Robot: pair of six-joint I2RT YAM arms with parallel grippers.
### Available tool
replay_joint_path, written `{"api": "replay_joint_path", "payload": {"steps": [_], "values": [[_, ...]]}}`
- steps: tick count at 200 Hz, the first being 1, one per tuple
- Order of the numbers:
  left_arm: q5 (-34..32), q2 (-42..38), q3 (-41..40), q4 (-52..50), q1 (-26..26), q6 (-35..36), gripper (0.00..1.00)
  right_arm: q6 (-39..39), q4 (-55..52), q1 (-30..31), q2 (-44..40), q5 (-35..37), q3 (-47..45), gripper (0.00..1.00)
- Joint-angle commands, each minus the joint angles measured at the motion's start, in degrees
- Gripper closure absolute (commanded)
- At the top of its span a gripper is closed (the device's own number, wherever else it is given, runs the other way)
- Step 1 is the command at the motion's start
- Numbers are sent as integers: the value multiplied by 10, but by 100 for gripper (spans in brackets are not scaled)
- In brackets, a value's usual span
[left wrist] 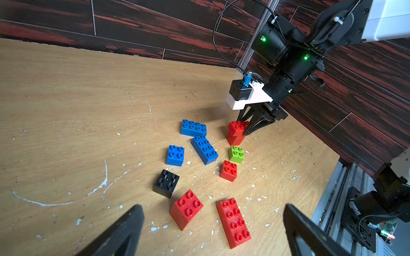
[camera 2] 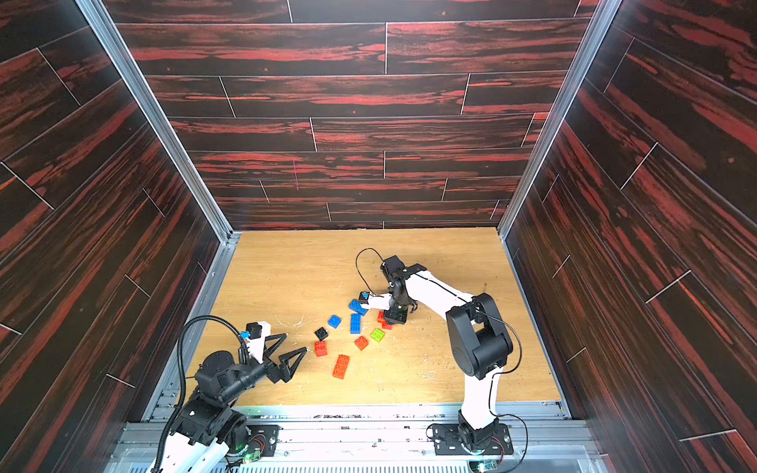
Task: Assemble the letter f with lego
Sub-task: Assemble the lego brick with the lego brick.
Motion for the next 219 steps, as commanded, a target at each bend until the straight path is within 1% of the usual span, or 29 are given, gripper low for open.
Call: {"api": "replay_joint_path", "payload": {"steps": [1, 73, 123, 209, 219], "values": [[6, 0, -2, 8, -2, 8, 0, 3, 2, 3, -9, -35, -11, 93], [6, 1, -2, 8, -2, 7, 0, 5, -28, 2, 7, -31, 13, 86], [6, 1, -2, 8, -1, 7, 0, 7, -41, 3, 14, -36, 34, 85], [6, 0, -1, 7, -1, 7, 0, 25, -54, 0, 34, 0, 59, 83], [6, 0, -1, 6, -1, 7, 0, 25, -57, 0, 35, 2, 62, 80]]}}
